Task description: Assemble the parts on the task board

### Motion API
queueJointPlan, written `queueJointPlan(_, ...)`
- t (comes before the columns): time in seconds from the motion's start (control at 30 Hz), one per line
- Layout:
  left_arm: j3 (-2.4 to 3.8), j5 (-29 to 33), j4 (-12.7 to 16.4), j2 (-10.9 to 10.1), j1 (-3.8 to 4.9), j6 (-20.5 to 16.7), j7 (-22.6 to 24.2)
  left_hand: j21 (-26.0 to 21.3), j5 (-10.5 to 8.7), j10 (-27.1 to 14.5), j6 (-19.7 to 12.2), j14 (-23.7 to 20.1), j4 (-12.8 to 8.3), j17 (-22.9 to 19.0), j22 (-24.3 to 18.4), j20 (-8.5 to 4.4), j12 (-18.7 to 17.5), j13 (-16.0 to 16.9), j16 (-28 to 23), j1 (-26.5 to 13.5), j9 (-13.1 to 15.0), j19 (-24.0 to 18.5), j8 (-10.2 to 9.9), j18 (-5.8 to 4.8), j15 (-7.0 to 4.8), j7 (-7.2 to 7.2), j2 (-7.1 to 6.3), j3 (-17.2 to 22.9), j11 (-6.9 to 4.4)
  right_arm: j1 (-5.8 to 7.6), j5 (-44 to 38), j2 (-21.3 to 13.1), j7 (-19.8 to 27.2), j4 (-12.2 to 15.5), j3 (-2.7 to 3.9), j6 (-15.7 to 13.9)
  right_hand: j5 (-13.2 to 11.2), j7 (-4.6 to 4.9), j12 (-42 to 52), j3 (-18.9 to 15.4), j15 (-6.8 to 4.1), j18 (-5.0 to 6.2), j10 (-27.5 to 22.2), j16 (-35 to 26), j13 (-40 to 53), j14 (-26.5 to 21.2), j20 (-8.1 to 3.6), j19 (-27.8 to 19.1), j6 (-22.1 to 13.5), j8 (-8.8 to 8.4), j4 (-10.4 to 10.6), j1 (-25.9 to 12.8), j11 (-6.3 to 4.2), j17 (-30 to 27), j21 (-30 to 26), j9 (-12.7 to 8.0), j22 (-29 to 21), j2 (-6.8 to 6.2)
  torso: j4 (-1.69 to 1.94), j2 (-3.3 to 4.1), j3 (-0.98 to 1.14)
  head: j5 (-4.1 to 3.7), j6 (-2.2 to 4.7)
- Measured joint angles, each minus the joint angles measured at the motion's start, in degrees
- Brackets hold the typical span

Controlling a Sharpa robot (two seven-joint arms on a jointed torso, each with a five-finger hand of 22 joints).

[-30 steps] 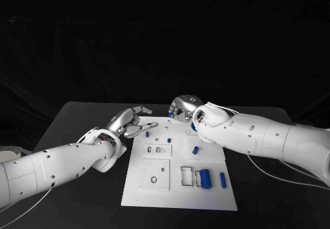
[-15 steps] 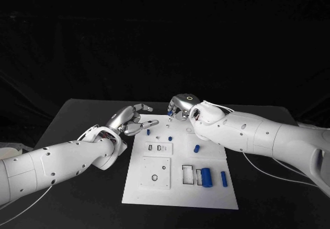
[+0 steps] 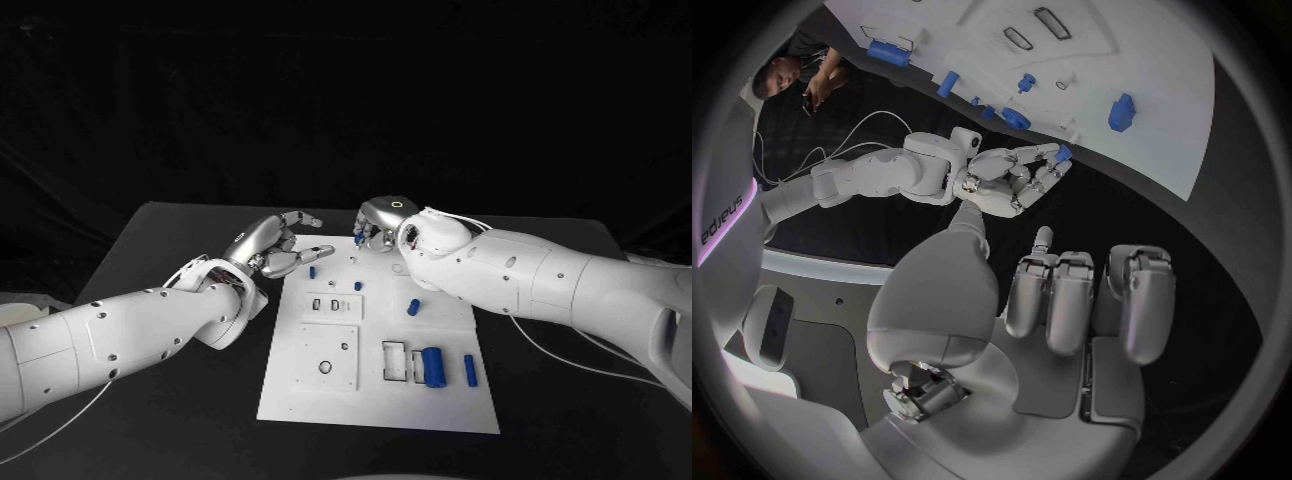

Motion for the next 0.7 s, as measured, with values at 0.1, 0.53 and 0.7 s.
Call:
queueJointPlan(0.1, 0.0, 0.0, 0.0, -0.01, 0.01, 0.0, 0.0, 0.0, 0.0, 0.0, 0.21, 0.0, 0.0, 0.0, 0.0, 0.0, 0.0, 0.0, 0.0, 0.0, 0.0, 0.0, -0.21, 0.01, 0.0, 0.21, 0.0, 0.0, 0.0, -0.04, -0.11, 0.05, -0.01, 0.02, 0.0, 0.77, 0.0, 0.01, 0.0, 0.0, 0.0, 0.0, 0.0, 0.0, 0.0, 0.0, 0.0, 0.0, -0.01, -0.12, 0.0, 0.0, 0.0, 0.0, 0.0, 0.26, 0.0, 0.0, 0.03, -0.03, 0.0, -0.07, 0.01)
queueJointPlan(0.53, 0.01, 0.0, -0.03, -0.27, 0.02, -0.04, 0.0, 0.0, 0.0, 0.0, 0.21, 0.0, 0.0, -0.01, 0.0, 0.0, 0.0, -0.01, 0.0, 0.0, 0.0, 0.0, -0.21, 0.01, 0.0, 0.21, 0.0, 0.0, 0.0, -0.22, -0.26, 0.35, -0.04, -0.5, 0.0, 2.37, 0.0, 0.0, 0.0, 0.0, 0.0, 0.0, -0.21, 0.0, 0.0, 0.0, 0.0, 0.0, -0.2, -0.33, 0.0, -0.23, 0.21, -0.01, 0.0, 0.26, -0.01, -0.23, 0.06, -0.03, -0.02, -0.2, 0.0)
queueJointPlan(0.7, 0.01, -0.01, -0.04, -0.26, 0.02, -0.05, -0.01, 0.0, 0.0, 0.0, 0.42, 0.21, 0.0, -0.01, 0.0, 0.0, 0.0, -0.01, 0.0, 0.0, 0.0, 0.0, -0.21, 0.01, 0.21, 0.01, 0.0, 0.0, 0.0, -0.21, -0.27, 0.6, -0.05, -0.91, 0.03, 2.51, 0.0, 0.01, 0.0, 0.16, 0.0, 0.0, -0.41, 0.0, 0.0, 0.0, 0.0, 0.0, -0.22, -0.4, 0.16, -0.23, 0.0, -0.01, 0.0, 0.13, -0.01, -0.23, 0.06, -0.01, -0.05, -0.23, 0.01)
